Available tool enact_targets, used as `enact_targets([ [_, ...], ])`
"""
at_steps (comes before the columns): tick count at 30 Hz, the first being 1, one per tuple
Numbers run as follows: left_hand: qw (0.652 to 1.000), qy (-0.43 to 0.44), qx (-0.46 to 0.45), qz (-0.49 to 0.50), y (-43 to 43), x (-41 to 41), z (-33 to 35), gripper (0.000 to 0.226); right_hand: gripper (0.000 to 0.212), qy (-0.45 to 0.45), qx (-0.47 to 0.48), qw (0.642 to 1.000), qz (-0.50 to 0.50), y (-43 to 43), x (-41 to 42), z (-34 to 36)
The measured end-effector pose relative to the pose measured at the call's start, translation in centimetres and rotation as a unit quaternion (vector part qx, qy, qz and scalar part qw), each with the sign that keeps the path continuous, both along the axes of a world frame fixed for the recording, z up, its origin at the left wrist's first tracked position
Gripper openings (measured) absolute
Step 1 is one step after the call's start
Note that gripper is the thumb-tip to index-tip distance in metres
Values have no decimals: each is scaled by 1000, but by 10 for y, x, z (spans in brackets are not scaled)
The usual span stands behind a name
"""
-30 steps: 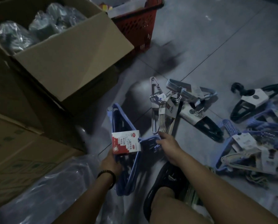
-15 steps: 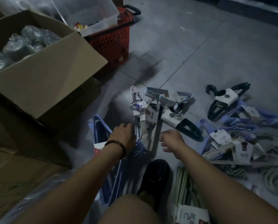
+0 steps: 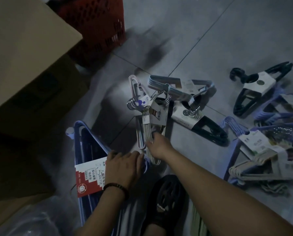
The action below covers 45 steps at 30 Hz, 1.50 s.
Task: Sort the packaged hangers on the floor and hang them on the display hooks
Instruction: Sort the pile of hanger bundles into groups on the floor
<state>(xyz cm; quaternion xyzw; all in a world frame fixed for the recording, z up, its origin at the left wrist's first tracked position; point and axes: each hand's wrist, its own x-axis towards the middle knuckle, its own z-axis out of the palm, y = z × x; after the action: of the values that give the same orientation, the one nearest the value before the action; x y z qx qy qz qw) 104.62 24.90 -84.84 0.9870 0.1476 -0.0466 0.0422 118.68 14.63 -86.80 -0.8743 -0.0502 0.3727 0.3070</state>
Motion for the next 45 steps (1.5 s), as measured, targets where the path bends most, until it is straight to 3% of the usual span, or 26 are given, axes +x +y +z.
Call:
enact_targets([
  [6,999,25,-8,32,-3,8,5,49,33,-51,18,998,-34,9,8,-17],
  [12,989,61,-75,109,-5,24,12,52,13,-125,43,990,-40,-40,12,20],
  [16,972,-38,-170,161,-19,41,20,31,25,-167,98,980,-54,-89,27,68],
  [19,933,-118,-305,151,-47,62,33,24,29,-172,102,979,-52,-123,32,85],
  [21,894,-92,-416,140,-67,82,38,23,26,-175,89,979,-52,-145,39,84],
  [23,872,-14,-473,126,-82,105,29,36,35,-196,58,978,-38,-162,52,81],
  [26,900,42,-417,122,-97,140,1,56,46,-249,9,968,-9,-172,83,83],
  [31,958,25,-252,132,-102,175,-19,75,31,-231,9,971,53,-174,134,115],
  [33,954,31,-250,163,-92,185,-26,77,37,-227,4,971,77,-176,145,126],
  [35,919,43,-341,193,-85,191,-30,87,36,-234,1,969,83,-179,142,130],
  [39,810,-51,-490,316,-85,191,-32,109,32,-242,45,965,86,-184,110,110],
  [43,663,-77,-627,401,-71,183,-45,119,27,-190,139,971,35,-188,83,95],
  [45,637,-80,-644,417,-66,176,-45,128,23,-179,169,969,7,-187,80,92],
])
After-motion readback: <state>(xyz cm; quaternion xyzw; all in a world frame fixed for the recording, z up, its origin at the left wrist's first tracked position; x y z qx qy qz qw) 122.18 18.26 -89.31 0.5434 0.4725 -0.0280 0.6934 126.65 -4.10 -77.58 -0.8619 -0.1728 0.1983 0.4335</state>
